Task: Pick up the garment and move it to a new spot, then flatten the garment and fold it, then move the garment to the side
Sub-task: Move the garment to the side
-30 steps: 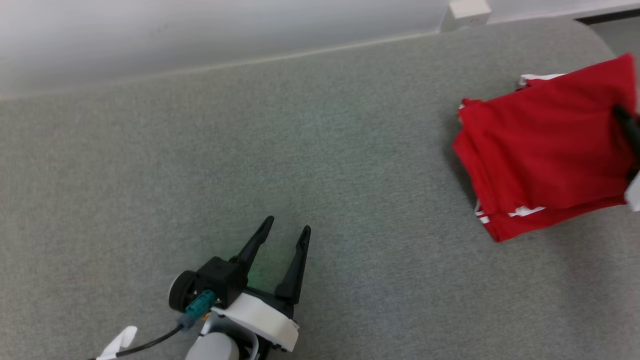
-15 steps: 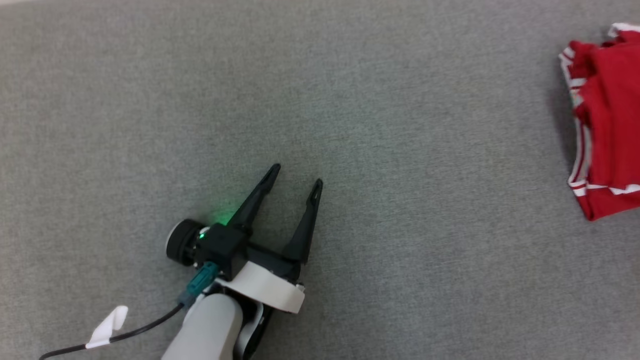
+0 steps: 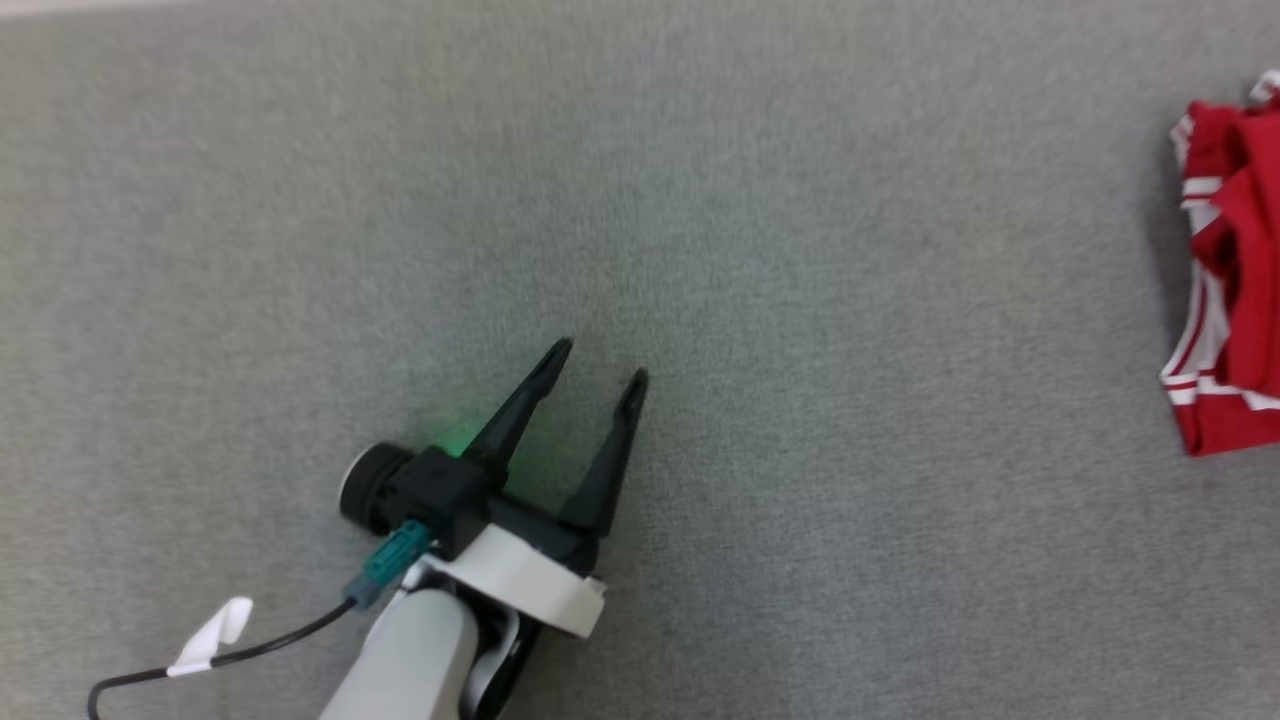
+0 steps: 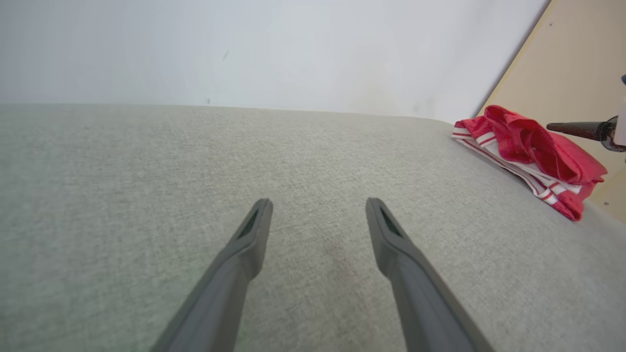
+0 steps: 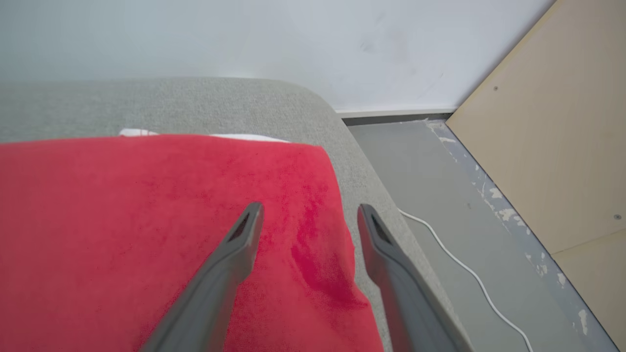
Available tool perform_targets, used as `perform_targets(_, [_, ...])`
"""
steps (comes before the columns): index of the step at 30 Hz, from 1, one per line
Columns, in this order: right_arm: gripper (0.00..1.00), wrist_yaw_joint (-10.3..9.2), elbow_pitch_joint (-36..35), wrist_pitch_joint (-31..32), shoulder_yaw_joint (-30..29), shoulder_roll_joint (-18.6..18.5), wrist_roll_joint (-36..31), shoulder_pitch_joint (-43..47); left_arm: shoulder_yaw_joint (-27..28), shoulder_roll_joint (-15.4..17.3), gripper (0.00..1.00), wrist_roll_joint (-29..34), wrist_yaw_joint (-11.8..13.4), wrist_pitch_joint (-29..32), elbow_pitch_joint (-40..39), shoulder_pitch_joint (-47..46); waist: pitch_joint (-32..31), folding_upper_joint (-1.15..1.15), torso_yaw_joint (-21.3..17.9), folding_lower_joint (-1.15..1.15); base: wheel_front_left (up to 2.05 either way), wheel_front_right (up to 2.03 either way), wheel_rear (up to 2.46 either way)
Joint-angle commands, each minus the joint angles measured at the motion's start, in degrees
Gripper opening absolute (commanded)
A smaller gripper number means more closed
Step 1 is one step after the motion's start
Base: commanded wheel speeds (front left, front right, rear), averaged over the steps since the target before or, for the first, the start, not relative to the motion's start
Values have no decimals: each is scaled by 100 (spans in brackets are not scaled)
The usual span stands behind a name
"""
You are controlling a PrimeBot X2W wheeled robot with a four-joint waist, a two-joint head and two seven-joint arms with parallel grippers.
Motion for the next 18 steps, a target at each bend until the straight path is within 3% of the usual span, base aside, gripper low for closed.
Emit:
perform_targets(1, [100,-13,10,-68,42,-11,-29,-27,113,175,100,-81,19,47,279,305,-351,0,16,0,0,0,0])
perform_targets(11, [100,-12,-1138,-459,642,142,-151,544,695,103,100,-402,-50,18,8,907,-2219,0,165,0,0,0,0])
perform_targets(18, [100,-12,-2354,-585,773,275,106,1244,1131,246,100,-386,-55,17,-120,1384,-2888,0,122,0,0,0,0])
